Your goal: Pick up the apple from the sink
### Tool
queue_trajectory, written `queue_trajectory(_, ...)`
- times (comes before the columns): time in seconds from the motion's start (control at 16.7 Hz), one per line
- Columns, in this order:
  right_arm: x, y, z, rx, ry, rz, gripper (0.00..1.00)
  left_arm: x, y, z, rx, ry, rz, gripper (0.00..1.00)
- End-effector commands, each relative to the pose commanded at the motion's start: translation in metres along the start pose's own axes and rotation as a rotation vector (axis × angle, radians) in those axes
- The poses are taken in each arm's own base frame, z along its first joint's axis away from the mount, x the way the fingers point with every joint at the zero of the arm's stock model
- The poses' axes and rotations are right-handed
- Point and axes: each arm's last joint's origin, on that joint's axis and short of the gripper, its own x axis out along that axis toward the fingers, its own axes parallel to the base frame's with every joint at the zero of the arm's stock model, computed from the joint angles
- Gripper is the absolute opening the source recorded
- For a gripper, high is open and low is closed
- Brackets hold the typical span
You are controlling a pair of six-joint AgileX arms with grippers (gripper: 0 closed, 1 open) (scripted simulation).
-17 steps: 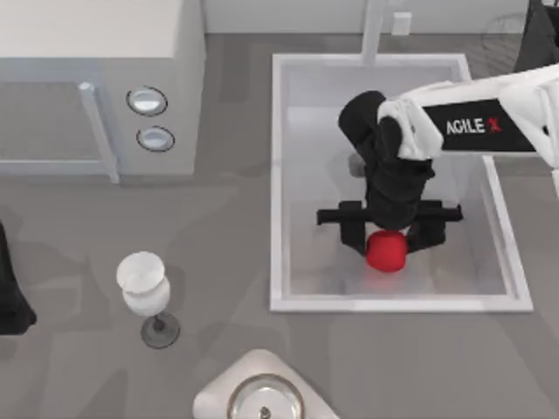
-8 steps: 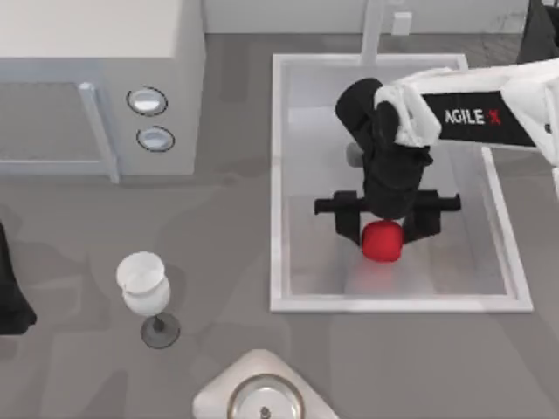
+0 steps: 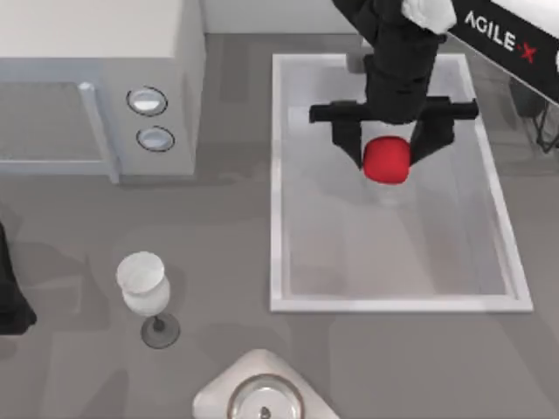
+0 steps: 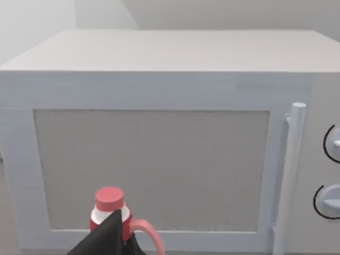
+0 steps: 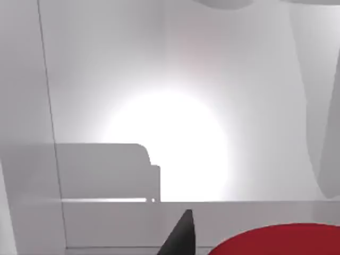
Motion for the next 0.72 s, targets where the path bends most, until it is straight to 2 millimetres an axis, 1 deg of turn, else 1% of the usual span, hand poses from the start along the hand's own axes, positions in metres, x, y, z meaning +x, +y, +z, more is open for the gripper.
queue_trajectory(0.18,-0.057,-0.007,-0.01,0.0,-0.004,0.002,0.0,0.0,0.0,0.0,0.0,0.0,0.0,1.0)
queue_trajectory(0.3,-0.084,-0.012,-0.017,0.0,-0.016,0.008,0.0,0.0,0.0,0.0,0.0,0.0,0.0,1.0)
queue_trajectory(0.36,-0.092,-0.015,-0.02,0.0,-0.021,0.01,0.0,0.0,0.0,0.0,0.0,0.0,0.0,1.0)
queue_trajectory(0.48,-0.1,-0.016,-0.023,0.0,-0.025,0.013,0.0,0.0,0.0,0.0,0.0,0.0,0.0,1.0)
queue_trajectory(0.72,-0.099,-0.014,-0.023,-0.002,-0.025,0.013,0.0,0.0,0.0,0.0,0.0,0.0,0.0,1.0)
